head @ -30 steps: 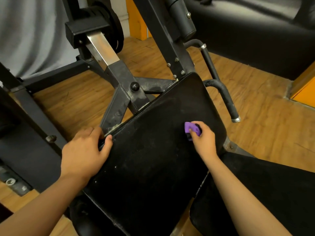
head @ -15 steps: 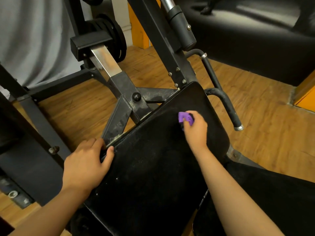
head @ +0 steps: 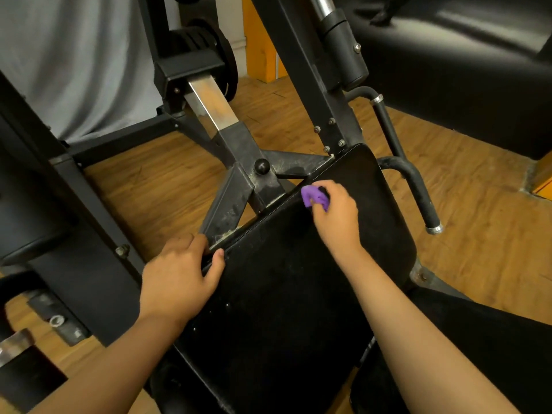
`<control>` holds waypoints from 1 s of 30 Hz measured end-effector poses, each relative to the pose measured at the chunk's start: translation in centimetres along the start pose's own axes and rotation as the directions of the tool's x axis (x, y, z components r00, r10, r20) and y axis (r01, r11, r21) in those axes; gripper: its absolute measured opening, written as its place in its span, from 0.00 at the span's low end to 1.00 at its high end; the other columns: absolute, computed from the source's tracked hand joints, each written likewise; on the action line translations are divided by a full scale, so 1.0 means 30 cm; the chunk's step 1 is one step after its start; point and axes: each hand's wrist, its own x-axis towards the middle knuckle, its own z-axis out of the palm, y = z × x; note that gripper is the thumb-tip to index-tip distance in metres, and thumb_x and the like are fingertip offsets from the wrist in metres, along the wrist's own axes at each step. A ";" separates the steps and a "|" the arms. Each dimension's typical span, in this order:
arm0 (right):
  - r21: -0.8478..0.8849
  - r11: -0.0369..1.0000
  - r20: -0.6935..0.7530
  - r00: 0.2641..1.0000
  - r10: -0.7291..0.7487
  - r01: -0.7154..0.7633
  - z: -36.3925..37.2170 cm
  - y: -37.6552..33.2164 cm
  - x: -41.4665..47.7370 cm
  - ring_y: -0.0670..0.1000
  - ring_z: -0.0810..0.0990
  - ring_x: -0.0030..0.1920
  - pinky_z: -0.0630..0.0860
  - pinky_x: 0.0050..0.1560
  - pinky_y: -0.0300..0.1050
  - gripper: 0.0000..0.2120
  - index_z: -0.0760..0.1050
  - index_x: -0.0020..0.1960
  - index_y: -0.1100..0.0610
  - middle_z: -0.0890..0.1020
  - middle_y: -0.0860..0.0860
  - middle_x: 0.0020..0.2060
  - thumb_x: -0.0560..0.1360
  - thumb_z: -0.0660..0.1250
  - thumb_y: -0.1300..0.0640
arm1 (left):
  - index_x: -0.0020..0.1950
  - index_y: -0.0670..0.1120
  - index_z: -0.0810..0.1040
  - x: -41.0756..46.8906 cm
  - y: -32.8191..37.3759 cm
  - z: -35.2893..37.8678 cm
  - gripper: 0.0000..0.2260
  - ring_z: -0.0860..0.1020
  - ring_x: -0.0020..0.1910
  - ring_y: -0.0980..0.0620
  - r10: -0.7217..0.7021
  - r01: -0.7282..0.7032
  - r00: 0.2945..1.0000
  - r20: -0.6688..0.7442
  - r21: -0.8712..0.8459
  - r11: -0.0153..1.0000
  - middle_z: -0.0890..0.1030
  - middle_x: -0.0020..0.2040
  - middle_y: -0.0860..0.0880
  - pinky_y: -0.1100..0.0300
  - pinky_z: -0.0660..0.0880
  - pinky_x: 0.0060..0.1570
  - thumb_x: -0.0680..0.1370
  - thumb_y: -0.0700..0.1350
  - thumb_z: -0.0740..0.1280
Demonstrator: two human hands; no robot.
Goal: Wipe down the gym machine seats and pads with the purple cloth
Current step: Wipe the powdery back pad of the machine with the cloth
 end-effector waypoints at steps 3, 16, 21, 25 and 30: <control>0.046 0.993 0.192 0.974 -0.118 0.111 0.012 -0.084 -0.150 0.41 0.76 0.54 0.72 0.55 0.32 0.14 0.75 0.60 0.53 0.76 0.45 0.53 0.76 0.66 0.63 | 0.41 0.50 0.72 0.000 -0.004 0.009 0.11 0.74 0.38 0.52 0.017 -0.016 1.000 -0.025 0.026 1.000 0.73 0.36 0.53 0.64 0.56 0.25 0.78 0.55 0.60; -0.098 0.986 0.078 0.987 0.142 -0.134 0.051 -0.242 -0.196 0.49 0.77 0.56 0.72 0.53 0.37 0.14 0.74 0.63 0.56 0.77 0.52 0.57 0.77 0.64 0.62 | 0.57 0.49 0.77 -0.169 0.004 -0.023 0.08 0.74 0.58 0.51 -0.489 0.452 0.861 0.141 -0.653 0.608 0.77 0.54 0.51 0.58 0.71 0.57 0.81 0.45 0.61; -0.027 0.998 0.251 0.966 -0.056 0.065 0.095 -0.343 -0.380 0.44 0.77 0.55 0.76 0.58 0.40 0.15 0.75 0.61 0.53 0.77 0.48 0.55 0.75 0.67 0.64 | 0.74 0.47 0.64 -0.446 0.108 -0.036 0.23 0.62 0.73 0.52 -0.621 0.579 0.759 0.194 -0.637 0.509 0.65 0.73 0.50 0.55 0.58 0.73 0.80 0.46 0.62; 0.018 0.968 0.427 0.874 -0.234 0.250 0.101 -0.375 -0.497 0.45 0.77 0.56 0.74 0.59 0.39 0.15 0.76 0.60 0.54 0.78 0.48 0.55 0.74 0.67 0.64 | 0.69 0.44 0.69 -0.447 0.141 -0.013 0.17 0.66 0.70 0.49 -0.765 0.617 0.611 0.203 -0.727 0.300 0.71 0.68 0.47 0.51 0.61 0.72 0.81 0.43 0.61; -0.061 0.998 0.202 0.979 -0.023 0.035 0.106 -0.391 -0.400 0.49 0.78 0.56 0.75 0.55 0.39 0.14 0.76 0.61 0.56 0.77 0.52 0.56 0.76 0.66 0.64 | 0.68 0.46 0.71 -0.458 0.141 0.007 0.15 0.66 0.69 0.53 -0.772 0.570 0.617 0.156 -0.764 0.302 0.72 0.66 0.50 0.61 0.58 0.68 0.81 0.43 0.59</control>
